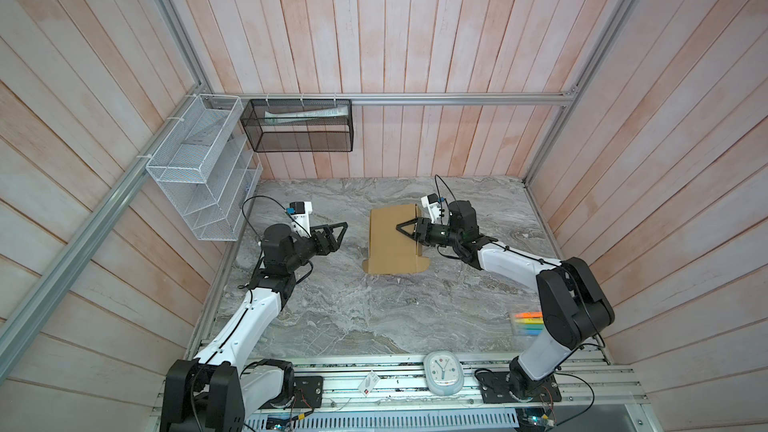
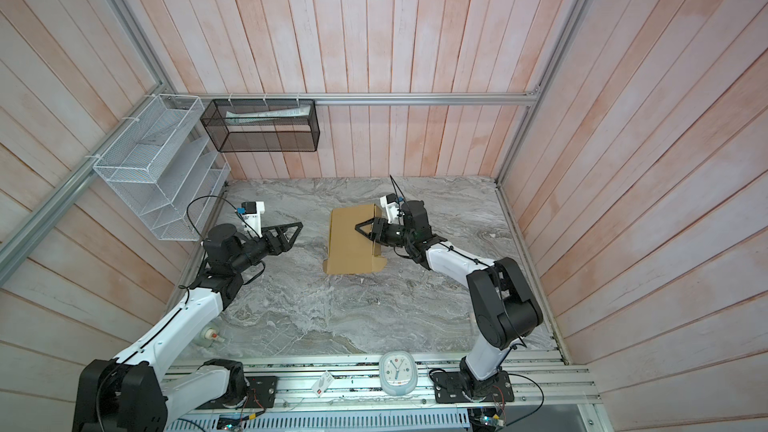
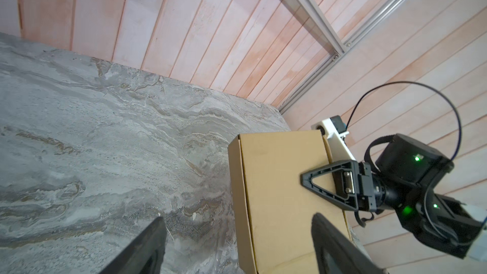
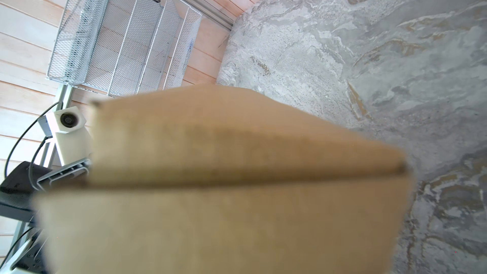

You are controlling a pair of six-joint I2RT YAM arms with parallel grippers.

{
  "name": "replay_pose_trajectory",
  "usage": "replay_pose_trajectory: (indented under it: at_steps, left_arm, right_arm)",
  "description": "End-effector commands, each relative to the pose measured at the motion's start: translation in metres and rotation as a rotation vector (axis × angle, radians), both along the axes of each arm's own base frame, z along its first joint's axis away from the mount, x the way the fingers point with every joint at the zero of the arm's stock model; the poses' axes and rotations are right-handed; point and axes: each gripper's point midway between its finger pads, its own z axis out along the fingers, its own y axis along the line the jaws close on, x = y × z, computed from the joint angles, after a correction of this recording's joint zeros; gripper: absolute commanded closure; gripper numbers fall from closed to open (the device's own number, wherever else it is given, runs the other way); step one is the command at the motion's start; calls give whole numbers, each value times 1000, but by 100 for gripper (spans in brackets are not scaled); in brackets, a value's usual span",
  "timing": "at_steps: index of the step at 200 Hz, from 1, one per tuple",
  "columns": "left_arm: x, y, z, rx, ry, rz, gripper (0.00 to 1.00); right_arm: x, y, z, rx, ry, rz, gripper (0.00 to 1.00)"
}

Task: Assemble paper box
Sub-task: Turn over the paper box.

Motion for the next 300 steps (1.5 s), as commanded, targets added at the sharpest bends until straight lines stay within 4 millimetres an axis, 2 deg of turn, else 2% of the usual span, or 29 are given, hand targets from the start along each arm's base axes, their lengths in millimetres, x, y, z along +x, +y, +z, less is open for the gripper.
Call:
replay_pose_trajectory:
  at_steps: [1,15,66,99,123,182,214,255,300]
  left_arm:
    - [-6,-17,24,-58,-70,-134,7]
    - [-9,-24,23,-83,-70,-182,0]
    - [-16,-47,20,-125,-54,-322,0]
    - [-22,-64,17,-136,-44,-392,0]
    - [-23,-70,15,-146,-29,-413,0]
    - [-18,-73,12,-152,-13,-421,0]
    - [-19,-81,16,-176,-11,-459,1]
    - [-22,-95,20,-188,-15,-517,5]
    - [-24,-100,26,-203,-29,-546,9]
  right_arm:
    - [-6,-1,30,24,-65,66,55]
    - [-6,-2,39,33,-79,82,55]
    - [-10,-4,65,62,-131,141,55]
    - [-14,0,72,84,-144,179,55]
    - [-18,1,80,106,-161,202,55]
    - [-26,3,93,152,-172,238,56]
    - [-28,4,99,177,-182,256,56]
    - [-28,6,101,188,-185,264,56]
    - [-31,12,100,194,-186,280,56]
